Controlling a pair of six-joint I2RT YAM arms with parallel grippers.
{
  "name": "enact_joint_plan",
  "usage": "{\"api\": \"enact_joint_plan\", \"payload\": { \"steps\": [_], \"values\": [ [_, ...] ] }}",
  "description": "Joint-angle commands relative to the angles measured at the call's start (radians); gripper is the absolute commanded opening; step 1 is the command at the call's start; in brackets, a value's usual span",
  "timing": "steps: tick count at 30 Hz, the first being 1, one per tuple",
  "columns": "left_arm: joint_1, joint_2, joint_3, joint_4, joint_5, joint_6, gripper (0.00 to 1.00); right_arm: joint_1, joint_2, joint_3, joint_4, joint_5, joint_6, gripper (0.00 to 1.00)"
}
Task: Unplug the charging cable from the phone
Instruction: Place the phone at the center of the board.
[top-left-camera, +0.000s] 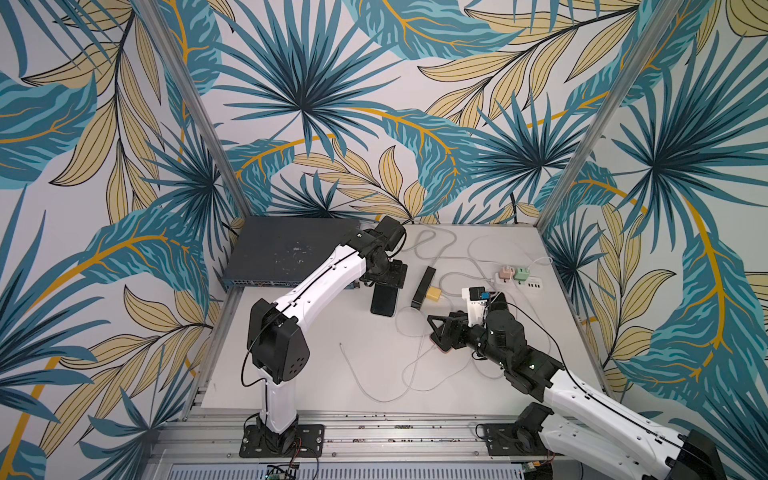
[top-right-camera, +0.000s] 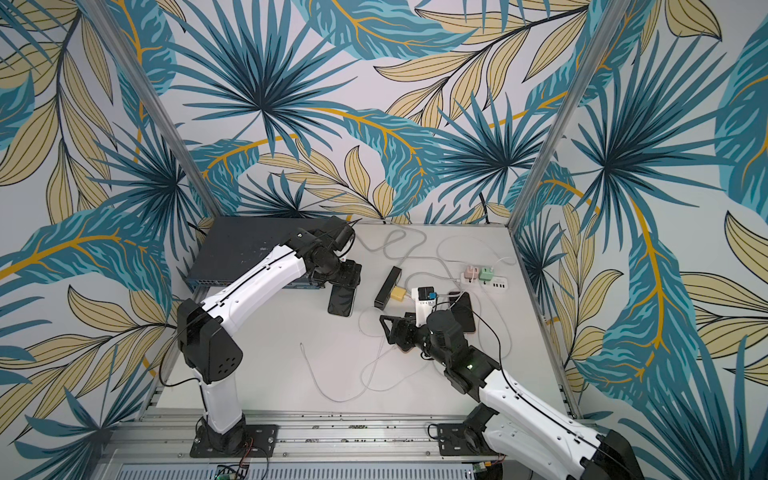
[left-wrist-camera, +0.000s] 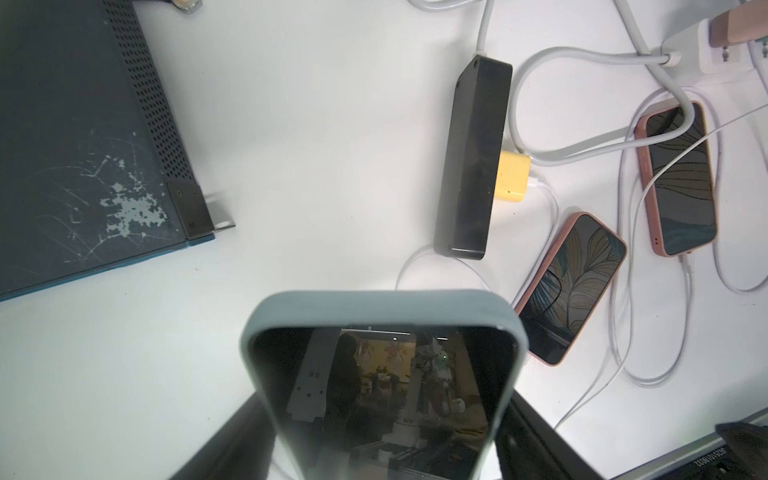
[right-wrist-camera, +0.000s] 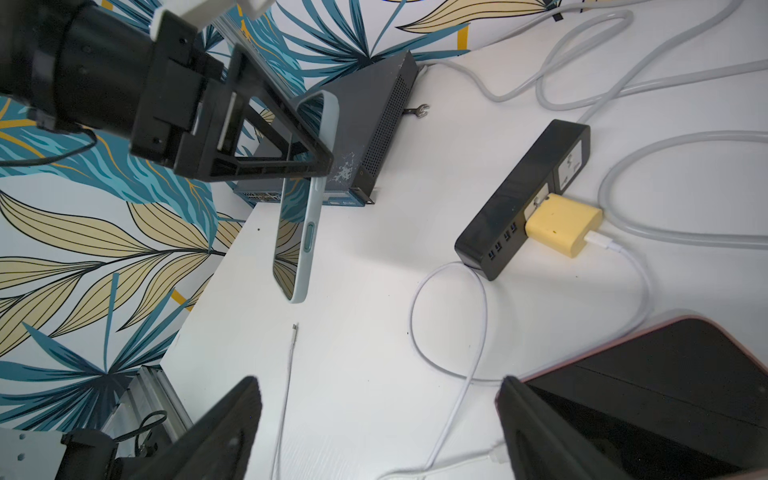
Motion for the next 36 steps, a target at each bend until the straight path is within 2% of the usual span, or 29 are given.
{"api": "enact_joint_plan", "payload": {
  "steps": [1, 10, 15, 29, 36],
  "values": [
    [0.0, 0.022, -0.017, 0.049, -0.011, 0.011, 0.73, 0.004, -0.017, -0.026, -0.026, 0.024, 0.019, 0.91],
    [0.002, 0.103, -0.022, 0.055, -0.026, 0.031, 0.73, 0.004, -0.006, -0.045, -0.008, 0.016, 0.036, 0.92],
    [0.011, 0.197, 0.065, -0.011, -0.073, 0.067, 0.73, 0.004, 0.0, -0.023, -0.036, 0.011, 0.025, 0.92],
    [0.056, 0.301, 0.09, 0.002, -0.04, 0.057, 0.73, 0.004, -0.033, -0.022, -0.079, 0.044, 0.059, 0.92],
    [0.062, 0.353, 0.129, -0.029, -0.068, 0.065, 0.73, 0.004, -0.055, -0.056, -0.083, 0.058, 0.08, 0.93]
  ]
}}
